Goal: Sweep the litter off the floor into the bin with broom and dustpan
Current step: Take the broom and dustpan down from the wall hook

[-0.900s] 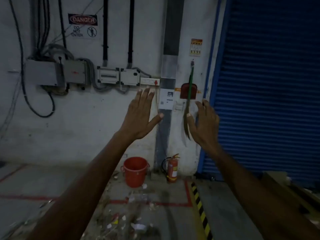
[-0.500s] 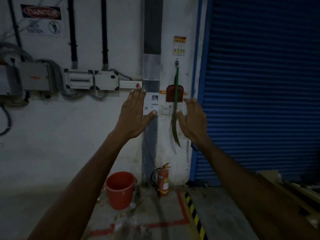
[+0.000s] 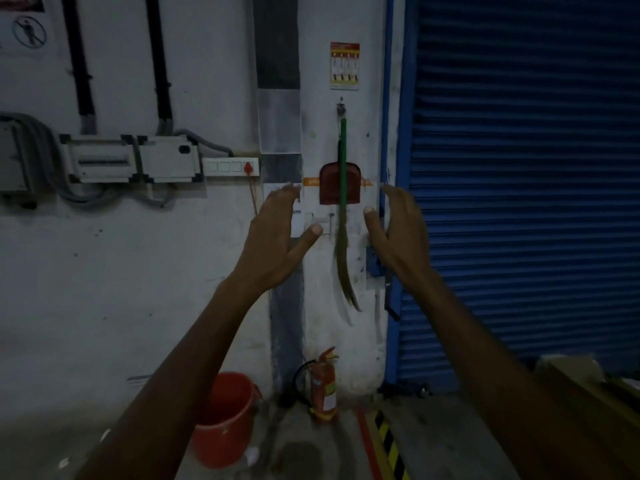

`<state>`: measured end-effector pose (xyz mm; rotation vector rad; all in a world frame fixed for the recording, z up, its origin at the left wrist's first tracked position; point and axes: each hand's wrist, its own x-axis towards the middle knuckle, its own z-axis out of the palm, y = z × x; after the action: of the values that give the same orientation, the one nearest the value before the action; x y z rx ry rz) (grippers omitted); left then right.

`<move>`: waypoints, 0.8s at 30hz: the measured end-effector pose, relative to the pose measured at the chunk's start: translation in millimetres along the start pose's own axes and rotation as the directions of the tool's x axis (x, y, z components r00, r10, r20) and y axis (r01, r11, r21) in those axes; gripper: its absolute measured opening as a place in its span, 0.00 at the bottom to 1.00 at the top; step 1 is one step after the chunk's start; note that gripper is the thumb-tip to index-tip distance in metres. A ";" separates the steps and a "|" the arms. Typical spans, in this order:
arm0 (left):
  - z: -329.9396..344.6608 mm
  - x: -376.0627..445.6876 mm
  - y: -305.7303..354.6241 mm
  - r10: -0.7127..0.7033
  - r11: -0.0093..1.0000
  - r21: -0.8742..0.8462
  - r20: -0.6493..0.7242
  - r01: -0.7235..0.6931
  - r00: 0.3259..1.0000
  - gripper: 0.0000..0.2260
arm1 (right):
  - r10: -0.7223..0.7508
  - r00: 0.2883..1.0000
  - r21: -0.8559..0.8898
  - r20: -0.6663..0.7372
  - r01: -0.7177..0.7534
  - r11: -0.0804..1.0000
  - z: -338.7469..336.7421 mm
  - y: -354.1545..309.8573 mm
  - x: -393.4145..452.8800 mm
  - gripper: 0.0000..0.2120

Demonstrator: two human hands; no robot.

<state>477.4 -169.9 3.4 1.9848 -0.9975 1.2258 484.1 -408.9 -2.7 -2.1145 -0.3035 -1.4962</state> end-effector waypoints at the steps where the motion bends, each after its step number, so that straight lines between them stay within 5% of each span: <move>1: 19.2 7.2 -13.4 -0.004 1.000 0.020 0.007 0.004 1.000 0.30 | 0.000 1.000 -0.004 0.029 0.000 1.000 14.6 20.5 11.1 0.27; 9: 152.3 79.0 -108.6 -0.155 0.983 0.090 -0.032 0.157 0.987 0.31 | -0.038 0.991 -0.014 0.128 0.040 0.999 119.2 158.6 111.5 0.32; 19: 319.0 154.6 -275.7 -0.188 0.980 0.092 0.111 0.179 0.976 0.35 | 0.045 0.983 -0.054 0.176 -0.036 0.998 247.8 294.6 177.6 0.33; 24: 379.5 222.4 -352.2 -0.102 0.994 0.053 0.074 0.098 0.992 0.28 | 0.024 0.992 -0.097 0.125 -0.011 0.995 320.5 355.0 239.5 0.29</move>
<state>1013.4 -343.2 20.9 2.1072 -0.9006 1.1379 995.2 -561.5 36.8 -2.2872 -0.2625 -1.3953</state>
